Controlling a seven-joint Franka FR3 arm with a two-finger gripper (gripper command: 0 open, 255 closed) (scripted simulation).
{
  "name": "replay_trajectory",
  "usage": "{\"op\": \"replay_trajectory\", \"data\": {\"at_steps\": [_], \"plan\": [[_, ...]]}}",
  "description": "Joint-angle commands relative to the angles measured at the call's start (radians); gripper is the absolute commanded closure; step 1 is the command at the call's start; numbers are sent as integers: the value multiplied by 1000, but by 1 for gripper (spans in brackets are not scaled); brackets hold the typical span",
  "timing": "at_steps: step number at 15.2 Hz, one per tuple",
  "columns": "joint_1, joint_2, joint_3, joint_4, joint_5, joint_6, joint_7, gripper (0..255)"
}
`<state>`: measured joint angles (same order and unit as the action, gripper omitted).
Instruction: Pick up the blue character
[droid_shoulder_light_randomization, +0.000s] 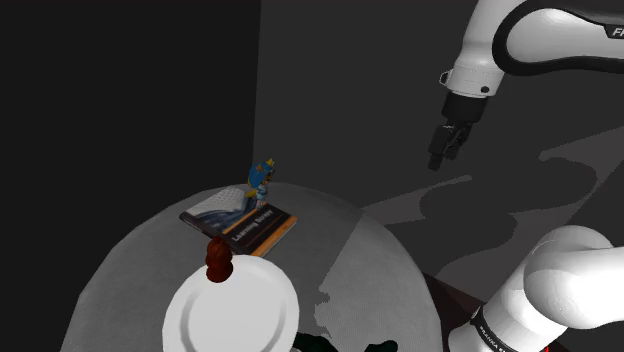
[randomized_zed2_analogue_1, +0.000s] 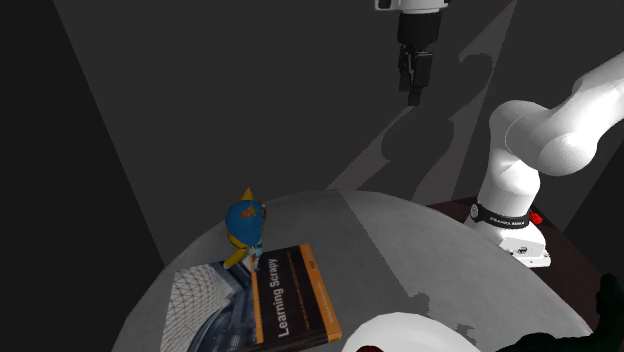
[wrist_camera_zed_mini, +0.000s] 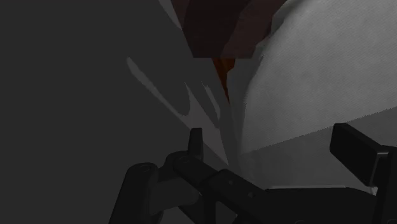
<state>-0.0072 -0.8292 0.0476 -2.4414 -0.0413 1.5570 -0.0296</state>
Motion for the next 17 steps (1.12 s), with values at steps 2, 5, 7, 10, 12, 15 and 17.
{"op": "replay_trajectory", "data": {"at_steps": [2,5,7,10,12,15,17], "plan": [[6,35,14,17,14,11,15,0],[22,140,56,76,50,42,59,0],[31,212,82,121,71,60,86,0],[43,321,120,196,95,81,128,0],[50,395,144,251,106,90,155,0],[60,507,178,343,117,99,197,0],[68,583,200,409,119,101,225,0]]}}
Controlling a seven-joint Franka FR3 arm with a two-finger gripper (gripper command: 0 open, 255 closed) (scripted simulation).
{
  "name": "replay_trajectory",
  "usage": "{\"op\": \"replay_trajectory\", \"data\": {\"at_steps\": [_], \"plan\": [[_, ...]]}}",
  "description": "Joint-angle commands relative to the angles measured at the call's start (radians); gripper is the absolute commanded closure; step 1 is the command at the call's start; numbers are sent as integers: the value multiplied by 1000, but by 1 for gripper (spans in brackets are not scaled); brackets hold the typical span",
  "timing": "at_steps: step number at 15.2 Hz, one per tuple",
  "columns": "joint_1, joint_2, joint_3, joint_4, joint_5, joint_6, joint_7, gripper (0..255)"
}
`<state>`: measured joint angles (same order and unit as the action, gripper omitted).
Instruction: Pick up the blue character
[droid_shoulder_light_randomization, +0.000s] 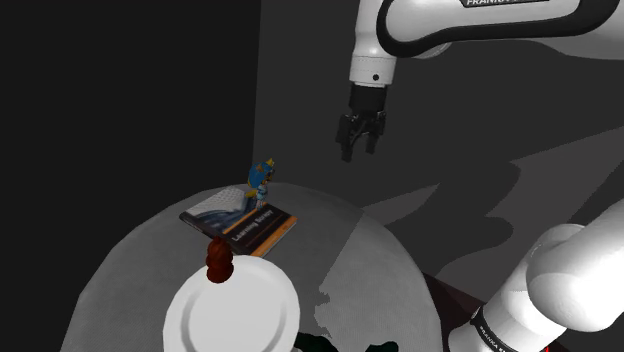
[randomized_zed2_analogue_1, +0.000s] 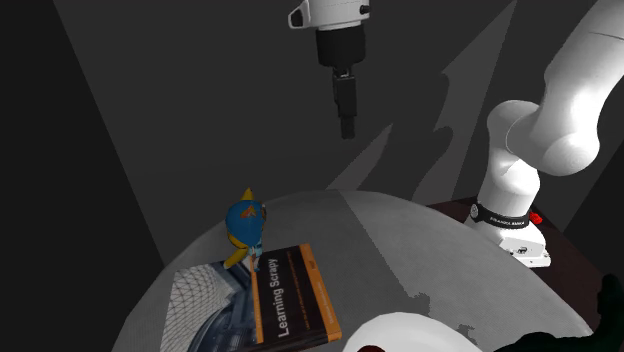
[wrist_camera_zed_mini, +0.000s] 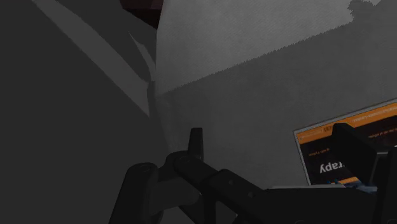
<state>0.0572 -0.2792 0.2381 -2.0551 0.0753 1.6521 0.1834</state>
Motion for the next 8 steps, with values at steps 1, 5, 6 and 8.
{"op": "replay_trajectory", "data": {"at_steps": [1,5,6,8], "plan": [[7,72,20,58,2,5,27,0],[28,231,57,213,-8,-7,85,0],[34,272,65,256,-12,-13,100,0],[50,357,80,346,-23,-28,129,0]]}}
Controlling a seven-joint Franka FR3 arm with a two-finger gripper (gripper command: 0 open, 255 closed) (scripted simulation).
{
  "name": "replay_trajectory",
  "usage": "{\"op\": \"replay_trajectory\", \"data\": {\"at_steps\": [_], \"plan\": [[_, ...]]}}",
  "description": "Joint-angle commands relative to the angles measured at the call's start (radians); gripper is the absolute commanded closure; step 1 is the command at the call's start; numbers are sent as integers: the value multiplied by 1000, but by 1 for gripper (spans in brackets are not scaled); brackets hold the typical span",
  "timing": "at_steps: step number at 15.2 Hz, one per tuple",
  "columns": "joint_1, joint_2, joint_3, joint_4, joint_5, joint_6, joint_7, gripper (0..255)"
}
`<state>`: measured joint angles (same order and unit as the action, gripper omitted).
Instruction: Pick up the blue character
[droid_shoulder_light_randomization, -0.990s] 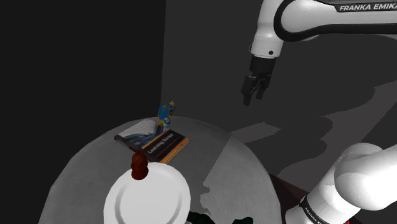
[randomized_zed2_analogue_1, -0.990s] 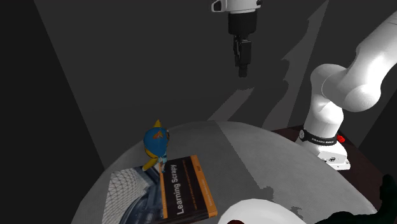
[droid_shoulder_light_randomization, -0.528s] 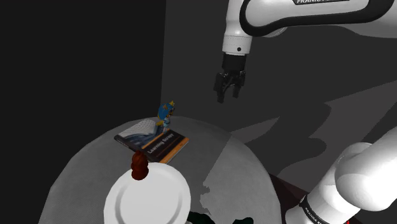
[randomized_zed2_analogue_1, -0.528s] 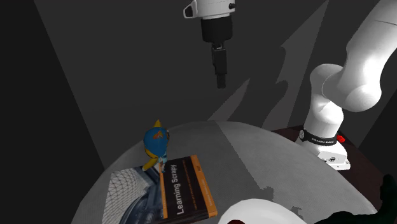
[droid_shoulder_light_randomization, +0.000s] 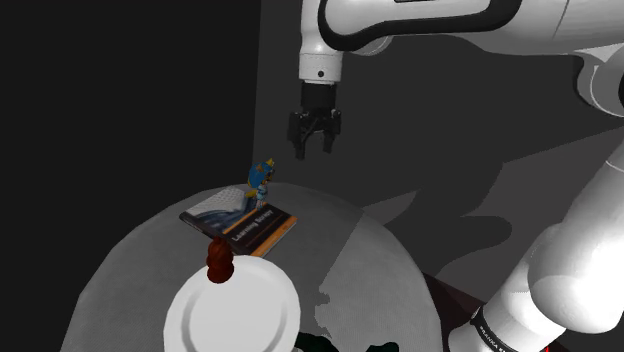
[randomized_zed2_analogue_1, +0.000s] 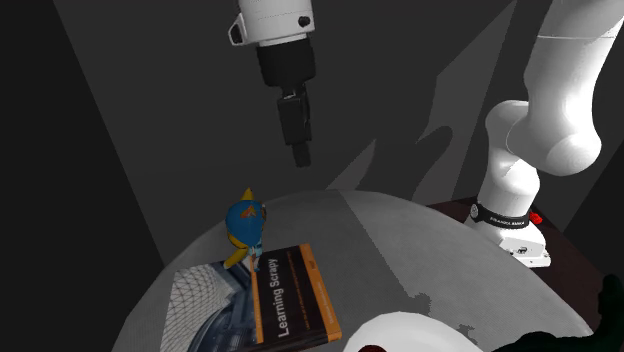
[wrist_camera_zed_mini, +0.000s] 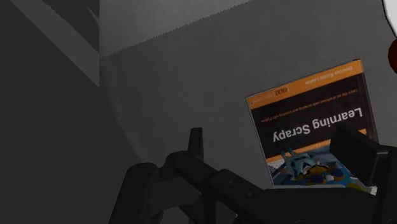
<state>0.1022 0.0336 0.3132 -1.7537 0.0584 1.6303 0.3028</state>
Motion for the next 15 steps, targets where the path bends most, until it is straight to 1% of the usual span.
{"op": "replay_trajectory", "data": {"at_steps": [1,5,8,9,15], "plan": [[14,87,12,93,-13,-15,25,0],[61,270,31,314,-45,-70,80,0],[112,426,37,524,-74,-136,116,0],[114,430,36,530,-74,-138,117,0],[106,420,34,434,-72,-53,109,0]]}}
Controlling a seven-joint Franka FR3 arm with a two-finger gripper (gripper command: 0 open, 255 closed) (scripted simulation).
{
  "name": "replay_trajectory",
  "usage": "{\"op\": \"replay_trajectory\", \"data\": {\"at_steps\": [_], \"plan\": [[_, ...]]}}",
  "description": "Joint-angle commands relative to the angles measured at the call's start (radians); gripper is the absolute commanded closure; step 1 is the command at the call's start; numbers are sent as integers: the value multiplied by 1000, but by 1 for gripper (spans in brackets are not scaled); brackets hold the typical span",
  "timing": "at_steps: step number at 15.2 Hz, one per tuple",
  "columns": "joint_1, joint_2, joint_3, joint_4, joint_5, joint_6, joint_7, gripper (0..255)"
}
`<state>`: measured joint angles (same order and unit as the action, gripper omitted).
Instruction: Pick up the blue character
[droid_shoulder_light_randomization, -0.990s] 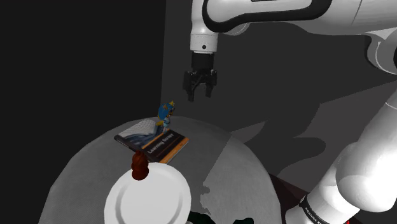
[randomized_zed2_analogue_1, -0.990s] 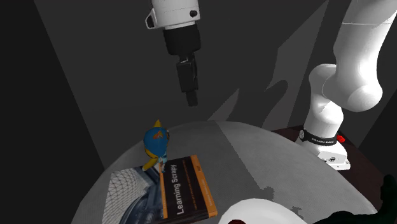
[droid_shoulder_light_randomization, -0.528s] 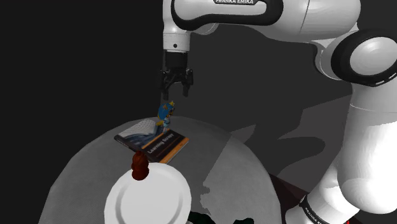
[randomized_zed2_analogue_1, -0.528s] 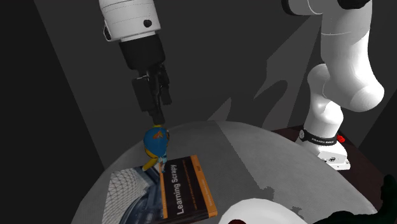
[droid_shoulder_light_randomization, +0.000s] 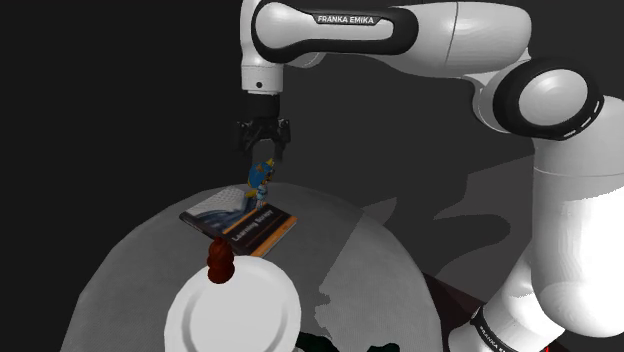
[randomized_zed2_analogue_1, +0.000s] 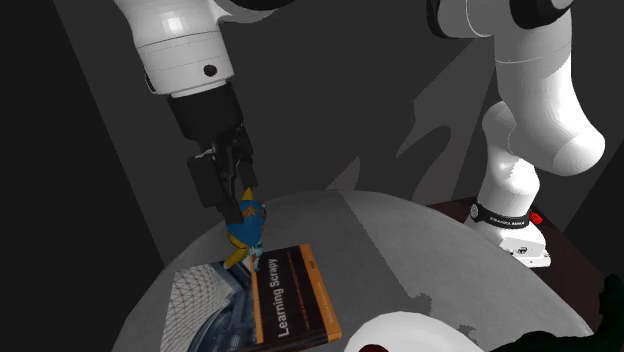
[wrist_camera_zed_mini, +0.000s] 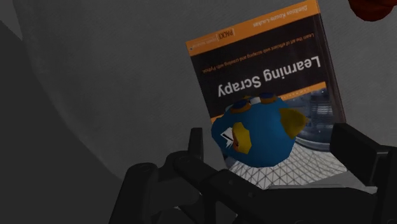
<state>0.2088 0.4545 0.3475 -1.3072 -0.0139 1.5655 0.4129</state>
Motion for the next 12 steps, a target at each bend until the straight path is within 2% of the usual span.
{"op": "replay_trajectory", "data": {"at_steps": [1,3,4,12], "plan": [[-3,-1,-1,-35,0,34,-3,0],[-3,-1,-1,-35,0,34,-3,0],[-3,-2,-1,-36,0,34,-3,255],[-3,0,-1,-34,0,33,-4,255]]}}
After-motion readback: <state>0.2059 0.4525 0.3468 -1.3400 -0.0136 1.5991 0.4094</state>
